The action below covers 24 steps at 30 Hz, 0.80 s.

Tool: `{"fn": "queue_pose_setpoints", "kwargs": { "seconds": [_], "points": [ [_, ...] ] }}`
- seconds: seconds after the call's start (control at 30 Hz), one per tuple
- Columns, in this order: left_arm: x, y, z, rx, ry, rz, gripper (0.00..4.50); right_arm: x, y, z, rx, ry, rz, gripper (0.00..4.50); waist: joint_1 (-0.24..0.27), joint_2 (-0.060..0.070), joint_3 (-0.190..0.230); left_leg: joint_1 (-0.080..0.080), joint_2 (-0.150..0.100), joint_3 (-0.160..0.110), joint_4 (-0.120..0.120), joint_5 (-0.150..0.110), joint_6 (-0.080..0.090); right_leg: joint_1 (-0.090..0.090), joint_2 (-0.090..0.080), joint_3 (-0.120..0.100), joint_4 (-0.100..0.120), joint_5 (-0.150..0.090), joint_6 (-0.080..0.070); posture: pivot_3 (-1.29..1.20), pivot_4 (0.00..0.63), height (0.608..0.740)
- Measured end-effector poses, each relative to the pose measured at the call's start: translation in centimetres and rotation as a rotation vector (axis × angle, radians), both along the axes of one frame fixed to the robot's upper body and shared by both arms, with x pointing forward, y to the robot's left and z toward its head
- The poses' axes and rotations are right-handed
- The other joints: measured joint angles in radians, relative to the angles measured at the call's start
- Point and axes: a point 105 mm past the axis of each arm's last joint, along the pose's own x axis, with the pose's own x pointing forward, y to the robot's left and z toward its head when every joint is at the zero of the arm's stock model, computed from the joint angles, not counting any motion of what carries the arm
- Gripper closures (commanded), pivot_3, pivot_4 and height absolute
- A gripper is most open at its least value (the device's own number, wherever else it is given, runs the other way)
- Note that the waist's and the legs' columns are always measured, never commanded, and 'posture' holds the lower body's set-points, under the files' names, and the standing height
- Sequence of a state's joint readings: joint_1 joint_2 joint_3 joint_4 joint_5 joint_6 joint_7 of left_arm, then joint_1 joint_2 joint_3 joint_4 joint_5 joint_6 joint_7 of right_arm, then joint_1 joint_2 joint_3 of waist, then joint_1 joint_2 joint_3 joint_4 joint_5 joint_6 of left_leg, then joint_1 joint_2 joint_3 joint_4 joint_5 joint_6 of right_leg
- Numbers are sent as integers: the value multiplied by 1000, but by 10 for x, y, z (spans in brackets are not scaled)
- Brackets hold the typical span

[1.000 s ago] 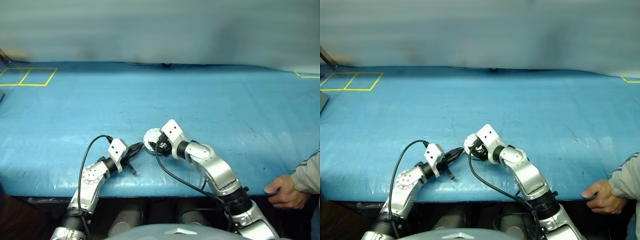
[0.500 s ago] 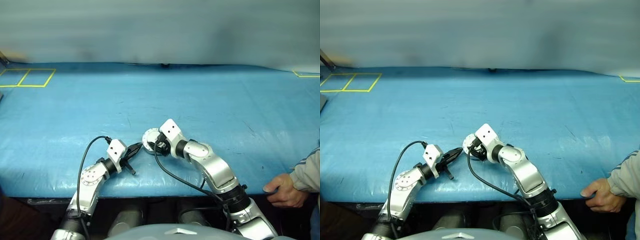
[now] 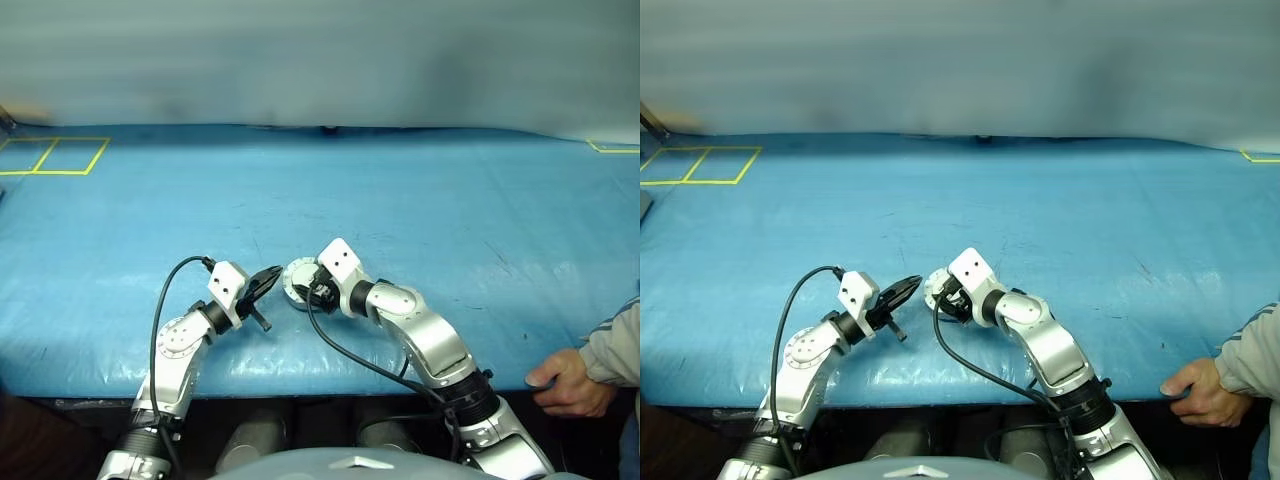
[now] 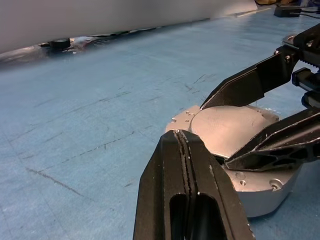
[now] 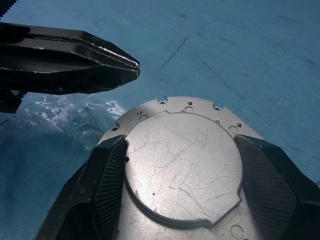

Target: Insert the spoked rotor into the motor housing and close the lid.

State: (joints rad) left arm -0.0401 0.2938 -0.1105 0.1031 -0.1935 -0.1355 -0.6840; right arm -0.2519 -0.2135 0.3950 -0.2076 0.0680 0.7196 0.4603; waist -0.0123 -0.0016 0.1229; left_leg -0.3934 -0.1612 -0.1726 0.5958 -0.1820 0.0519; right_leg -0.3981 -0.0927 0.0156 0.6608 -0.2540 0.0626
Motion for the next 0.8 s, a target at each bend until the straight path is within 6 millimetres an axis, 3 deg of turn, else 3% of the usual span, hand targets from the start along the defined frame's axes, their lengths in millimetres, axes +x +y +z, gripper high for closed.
{"fn": "queue_pose_setpoints", "kwargs": {
  "seconds": [0.13,0.47,0.6,0.8],
  "points": [
    [-1,-7,-13,48,61,-31,4500,0,0,0,4,2,-2,1437,0,0,0,0,0,0,0,0,0,0,0,0,0,0,0,0,150,740],
    [-5,-6,-16,70,75,-42,4500,-1,-1,-1,17,1,-11,1437,1,-2,-2,0,0,0,-2,0,0,1,-1,0,-1,-3,1,0,150,740],
    [-5,-7,-15,69,69,-45,4500,-1,-2,-2,20,2,-15,74,3,-1,-1,0,0,0,-2,0,0,1,-1,-1,-1,-3,1,0,150,740],
    [-6,-10,-13,68,61,-58,4500,-2,-7,1,65,15,-30,33,9,-2,-1,-1,-1,0,-3,0,0,0,-3,-1,-2,-7,3,0,150,740]
  ]
}}
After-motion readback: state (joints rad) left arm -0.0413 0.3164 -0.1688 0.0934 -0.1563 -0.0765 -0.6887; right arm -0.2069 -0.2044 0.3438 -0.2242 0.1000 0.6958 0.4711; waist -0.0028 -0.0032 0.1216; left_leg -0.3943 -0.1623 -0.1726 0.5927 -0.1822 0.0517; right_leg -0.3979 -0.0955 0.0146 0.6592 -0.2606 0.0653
